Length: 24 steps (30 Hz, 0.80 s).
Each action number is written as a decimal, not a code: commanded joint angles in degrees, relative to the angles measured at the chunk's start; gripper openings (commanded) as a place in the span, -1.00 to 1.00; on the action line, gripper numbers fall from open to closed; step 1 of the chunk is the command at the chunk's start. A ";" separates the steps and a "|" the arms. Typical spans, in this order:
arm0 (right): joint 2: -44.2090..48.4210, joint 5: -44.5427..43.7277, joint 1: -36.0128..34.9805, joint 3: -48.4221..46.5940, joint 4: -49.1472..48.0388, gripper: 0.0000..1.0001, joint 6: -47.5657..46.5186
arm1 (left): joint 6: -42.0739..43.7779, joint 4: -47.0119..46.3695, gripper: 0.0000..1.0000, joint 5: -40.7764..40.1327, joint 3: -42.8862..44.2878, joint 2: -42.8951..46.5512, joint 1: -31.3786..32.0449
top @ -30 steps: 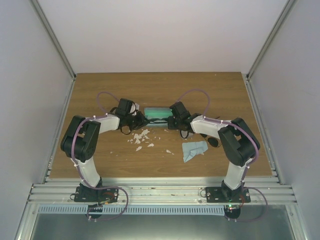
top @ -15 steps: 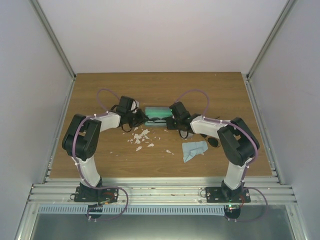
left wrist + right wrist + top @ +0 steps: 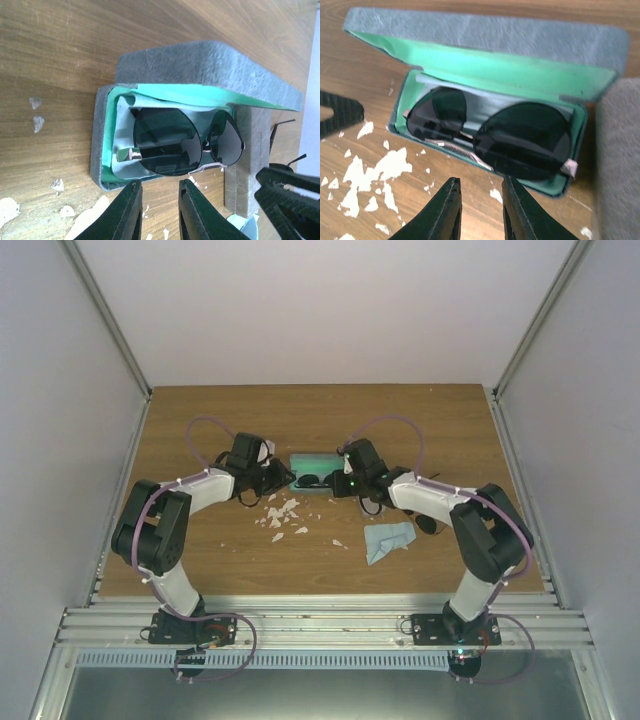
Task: Organize the sunglasses
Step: Adjust the sunglasses in the sunglasses case.
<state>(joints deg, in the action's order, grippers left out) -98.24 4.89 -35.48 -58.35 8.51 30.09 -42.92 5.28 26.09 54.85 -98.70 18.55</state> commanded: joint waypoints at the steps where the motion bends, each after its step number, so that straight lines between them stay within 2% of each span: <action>1: -3.85 1.64 -0.67 -3.84 -0.69 -0.53 -1.53 | 0.49 -2.32 -0.53 1.57 -1.90 1.05 0.25; 15: -10.86 1.63 -1.12 -8.12 -0.26 -0.54 0.09 | -0.71 -5.10 -0.51 5.16 -2.67 -1.95 0.26; 24: -5.43 -2.70 -0.99 -5.63 -1.48 -0.48 2.14 | -0.61 -5.10 -0.51 4.83 -0.81 -4.48 0.18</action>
<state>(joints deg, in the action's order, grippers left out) -107.77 5.91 -36.38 -65.25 8.58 30.50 -43.51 2.72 30.57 52.49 -101.43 18.55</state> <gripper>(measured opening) 0.241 0.245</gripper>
